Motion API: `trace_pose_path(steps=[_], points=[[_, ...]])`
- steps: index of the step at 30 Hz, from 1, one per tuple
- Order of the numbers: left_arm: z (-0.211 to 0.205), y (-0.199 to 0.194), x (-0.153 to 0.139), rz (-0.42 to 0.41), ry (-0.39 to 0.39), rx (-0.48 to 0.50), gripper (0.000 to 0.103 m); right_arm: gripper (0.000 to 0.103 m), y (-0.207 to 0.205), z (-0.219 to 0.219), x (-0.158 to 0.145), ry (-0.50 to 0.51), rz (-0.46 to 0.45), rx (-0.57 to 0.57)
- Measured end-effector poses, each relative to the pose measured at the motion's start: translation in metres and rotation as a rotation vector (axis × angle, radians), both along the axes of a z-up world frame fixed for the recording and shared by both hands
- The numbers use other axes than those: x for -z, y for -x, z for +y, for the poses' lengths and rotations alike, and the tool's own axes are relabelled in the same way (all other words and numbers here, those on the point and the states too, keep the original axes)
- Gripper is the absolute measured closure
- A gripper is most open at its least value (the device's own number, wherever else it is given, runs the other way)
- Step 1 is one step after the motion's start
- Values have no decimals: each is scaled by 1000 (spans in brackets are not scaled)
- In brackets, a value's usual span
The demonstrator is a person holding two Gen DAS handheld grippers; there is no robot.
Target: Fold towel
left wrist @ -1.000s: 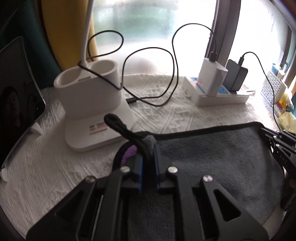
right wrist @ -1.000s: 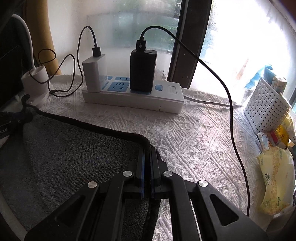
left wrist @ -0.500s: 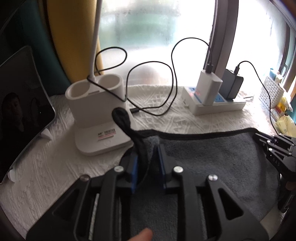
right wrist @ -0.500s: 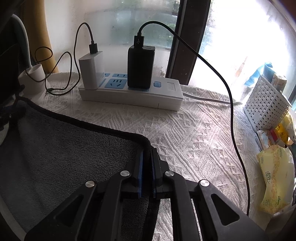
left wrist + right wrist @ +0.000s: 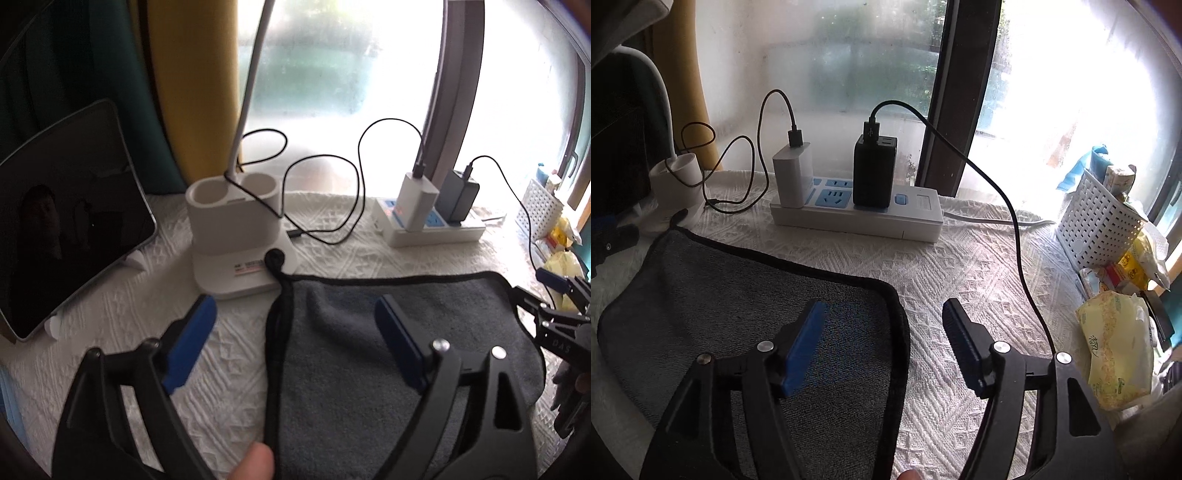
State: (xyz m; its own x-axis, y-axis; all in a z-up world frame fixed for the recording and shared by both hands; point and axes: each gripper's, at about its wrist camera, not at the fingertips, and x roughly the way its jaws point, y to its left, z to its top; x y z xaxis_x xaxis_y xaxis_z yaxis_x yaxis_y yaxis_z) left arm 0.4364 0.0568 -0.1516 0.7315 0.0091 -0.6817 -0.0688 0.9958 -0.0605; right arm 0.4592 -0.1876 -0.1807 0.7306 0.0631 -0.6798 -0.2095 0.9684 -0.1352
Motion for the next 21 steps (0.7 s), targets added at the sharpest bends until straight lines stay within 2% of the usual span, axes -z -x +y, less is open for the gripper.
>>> trace_pose_path(steps=[3,11,21], points=[[-2,14,-11,-26,2,-6,12,22,12,2,-11,3,-21,-2],[-7,66,-48,-108,2,-4,8,21,61,4,-44,-23,-89,-10],[-11,114,-80,-152,16,6,6,21,118,5,-73,-52,-123,13]])
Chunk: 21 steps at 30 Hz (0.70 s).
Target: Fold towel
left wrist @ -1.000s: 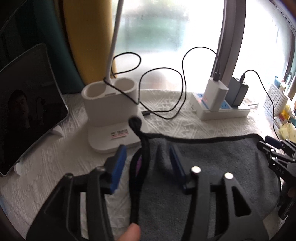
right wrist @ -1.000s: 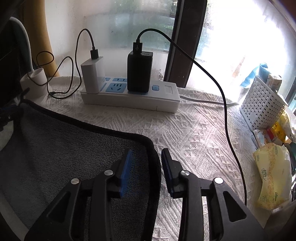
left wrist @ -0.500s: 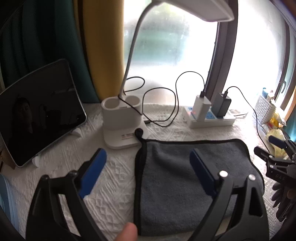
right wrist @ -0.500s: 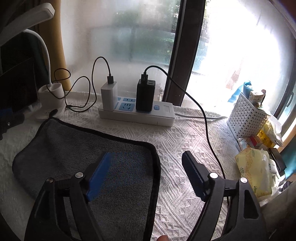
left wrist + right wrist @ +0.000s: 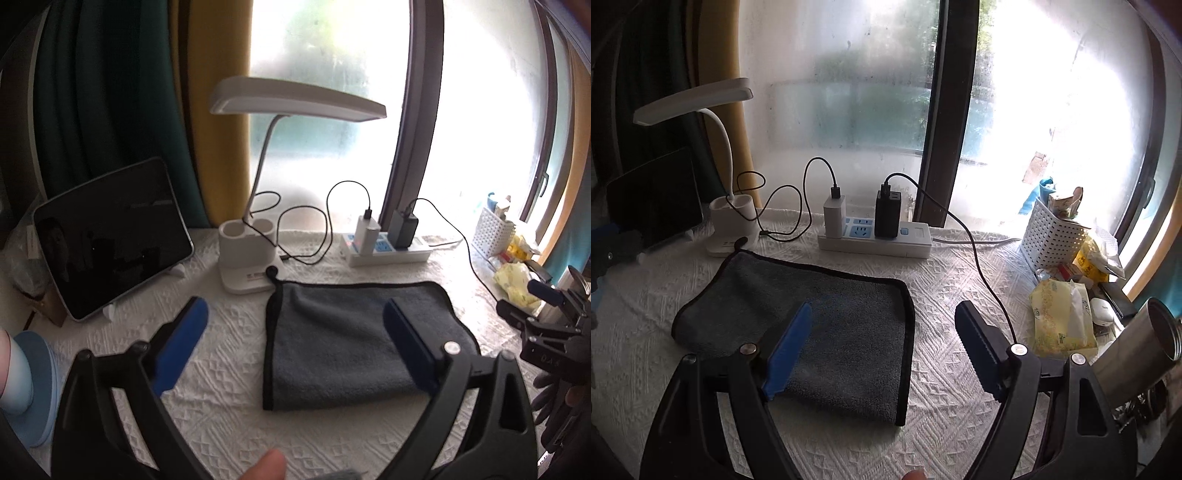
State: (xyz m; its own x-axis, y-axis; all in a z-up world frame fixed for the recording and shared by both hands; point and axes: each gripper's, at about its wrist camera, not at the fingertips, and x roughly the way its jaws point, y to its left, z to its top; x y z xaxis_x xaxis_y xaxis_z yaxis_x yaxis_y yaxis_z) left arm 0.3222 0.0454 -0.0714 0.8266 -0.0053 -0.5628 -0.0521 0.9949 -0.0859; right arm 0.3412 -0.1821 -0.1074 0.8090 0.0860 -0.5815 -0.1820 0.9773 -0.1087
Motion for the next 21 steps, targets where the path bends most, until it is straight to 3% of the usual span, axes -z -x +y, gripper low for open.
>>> trace_pose_path(steps=[21], points=[[-17,100,-34,-59,-1,-5,6,21,95,-14,-39,-44,-104,2]])
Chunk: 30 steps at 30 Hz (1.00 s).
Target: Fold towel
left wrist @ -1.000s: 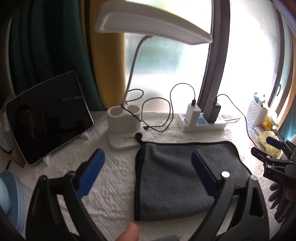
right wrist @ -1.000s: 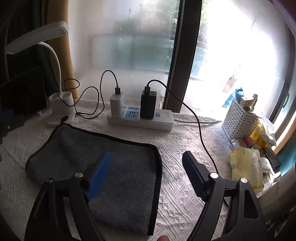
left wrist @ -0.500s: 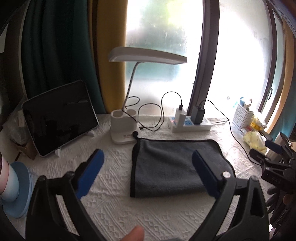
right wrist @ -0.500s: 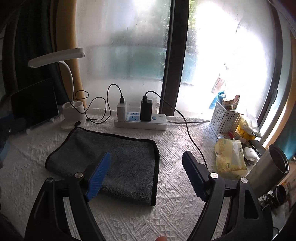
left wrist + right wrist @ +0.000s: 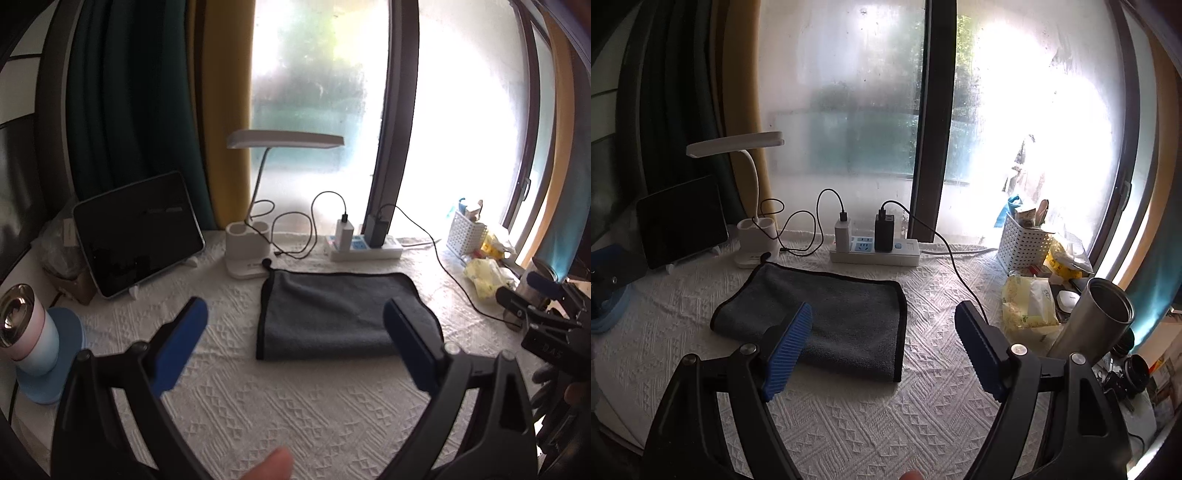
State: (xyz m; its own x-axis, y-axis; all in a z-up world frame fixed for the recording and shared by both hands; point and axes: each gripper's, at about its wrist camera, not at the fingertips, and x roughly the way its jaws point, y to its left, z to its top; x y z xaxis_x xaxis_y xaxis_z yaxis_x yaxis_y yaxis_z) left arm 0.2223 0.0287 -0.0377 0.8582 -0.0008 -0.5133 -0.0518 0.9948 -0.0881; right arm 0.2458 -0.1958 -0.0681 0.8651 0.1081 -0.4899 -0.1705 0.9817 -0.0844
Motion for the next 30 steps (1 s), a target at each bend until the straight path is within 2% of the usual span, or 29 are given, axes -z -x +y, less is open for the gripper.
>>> trace_pose_path(steps=[6,20,26,30], points=[[-4,23,-10,-14,-15,-36,6,21,34,-2,-16,-9,-51,-13],[-20,100,-41,-116,-56,-5,6,21,111,-11,-50,-28,-136,-44],[-28,125,-50,-122,-96,1,6,21,137,-14,-59,-45,-164,-51],[-32,139,-57,-146,-88,28,6,21,155,-15,-68,-53,-183,-67]])
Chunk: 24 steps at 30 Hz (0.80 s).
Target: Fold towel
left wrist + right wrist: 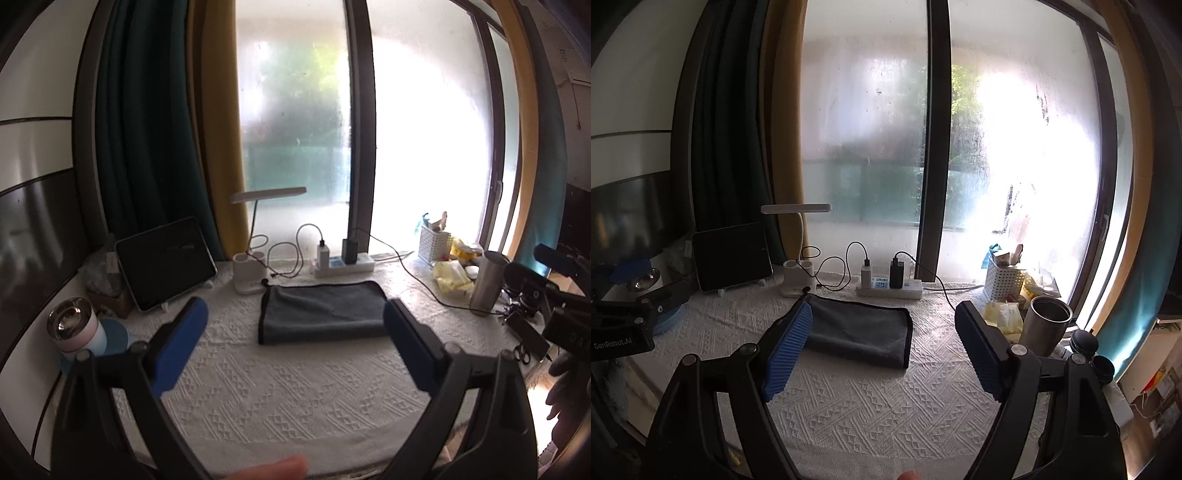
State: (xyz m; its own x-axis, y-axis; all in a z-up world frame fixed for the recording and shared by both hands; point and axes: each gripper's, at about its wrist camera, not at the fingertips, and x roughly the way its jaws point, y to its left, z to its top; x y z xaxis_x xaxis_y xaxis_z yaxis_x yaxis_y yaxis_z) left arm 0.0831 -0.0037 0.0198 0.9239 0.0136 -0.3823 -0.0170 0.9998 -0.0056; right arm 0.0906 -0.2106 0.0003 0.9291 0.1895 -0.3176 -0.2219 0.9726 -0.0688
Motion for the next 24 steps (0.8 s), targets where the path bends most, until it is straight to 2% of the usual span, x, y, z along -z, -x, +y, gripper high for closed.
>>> trace_pose_path(steps=[13,24], points=[[1,34,-30,-109,3,-4,6,21,43,0,-33,-6,-102,-32],[2,41,-42,-143,6,-9,6,21,48,-1,-43,-5,-139,-52]])
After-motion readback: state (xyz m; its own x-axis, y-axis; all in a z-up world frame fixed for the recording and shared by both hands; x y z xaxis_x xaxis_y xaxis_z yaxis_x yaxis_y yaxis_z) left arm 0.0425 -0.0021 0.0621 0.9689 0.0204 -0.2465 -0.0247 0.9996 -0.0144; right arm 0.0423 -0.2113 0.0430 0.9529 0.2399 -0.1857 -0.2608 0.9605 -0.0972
